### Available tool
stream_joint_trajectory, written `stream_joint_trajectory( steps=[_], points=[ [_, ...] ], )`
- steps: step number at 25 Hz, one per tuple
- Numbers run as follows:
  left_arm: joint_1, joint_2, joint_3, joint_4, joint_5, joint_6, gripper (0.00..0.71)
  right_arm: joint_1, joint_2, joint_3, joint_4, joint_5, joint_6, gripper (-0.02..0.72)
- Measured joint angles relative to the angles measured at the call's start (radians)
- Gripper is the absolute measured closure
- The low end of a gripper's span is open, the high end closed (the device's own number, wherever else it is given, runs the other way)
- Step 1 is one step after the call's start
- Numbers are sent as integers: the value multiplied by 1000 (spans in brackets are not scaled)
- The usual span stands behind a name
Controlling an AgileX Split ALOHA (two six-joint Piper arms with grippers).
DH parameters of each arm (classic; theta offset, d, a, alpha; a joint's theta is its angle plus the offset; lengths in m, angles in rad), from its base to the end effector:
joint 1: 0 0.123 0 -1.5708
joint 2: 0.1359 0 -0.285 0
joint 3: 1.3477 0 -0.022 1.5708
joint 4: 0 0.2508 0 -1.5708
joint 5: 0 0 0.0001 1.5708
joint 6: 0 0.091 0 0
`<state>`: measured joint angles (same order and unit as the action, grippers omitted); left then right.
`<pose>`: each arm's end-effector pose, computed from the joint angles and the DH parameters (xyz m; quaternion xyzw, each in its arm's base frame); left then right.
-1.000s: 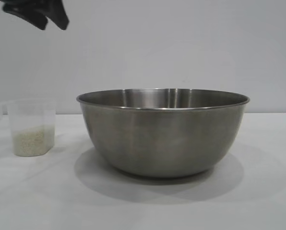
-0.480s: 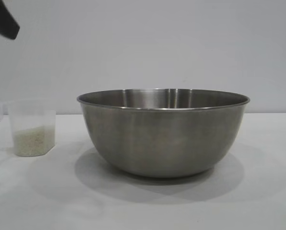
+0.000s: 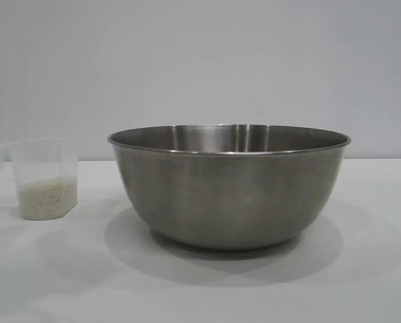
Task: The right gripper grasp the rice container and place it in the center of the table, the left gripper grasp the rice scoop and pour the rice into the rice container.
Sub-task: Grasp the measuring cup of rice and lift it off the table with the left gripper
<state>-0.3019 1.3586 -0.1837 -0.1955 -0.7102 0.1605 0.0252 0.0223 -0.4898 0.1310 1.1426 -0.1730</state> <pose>0.1923 -0.0478 0.1611 0.0943 0.8236 -0.0285 0.5586 -0.0048 0.0107 0.2687 -0.0912 0.8750 0.0304 0.4744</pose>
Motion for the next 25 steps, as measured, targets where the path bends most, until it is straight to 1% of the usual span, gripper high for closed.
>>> stream_joint_trajectory(
  steps=[2, 7, 9, 12, 15, 18, 25],
  points=[
    [0, 54, 2, -29, -58, 2, 394, 0, 0, 0, 0, 0, 0, 302],
    [0, 222, 2, -36, -244, -1, 394, 0, 0, 0, 0, 0, 0, 302],
    [0, 293, 2, -30, -321, -39, 394, 0, 0, 0, 0, 0, 0, 302],
    [0, 372, 2, -22, -400, -90, 394, 0, 0, 0, 0, 0, 0, 302],
    [0, 429, 2, 8, -426, -120, 394, 0, 0, 0, 0, 0, 0, 302],
    [0, 477, -2, 27, -425, -127, 394, 0, 0, 0, 0, 0, 0, 302],
    [0, 509, -60, 30, -426, -99, 394, 0, 0, 0, 0, 0, 0, 302]
  ],
)
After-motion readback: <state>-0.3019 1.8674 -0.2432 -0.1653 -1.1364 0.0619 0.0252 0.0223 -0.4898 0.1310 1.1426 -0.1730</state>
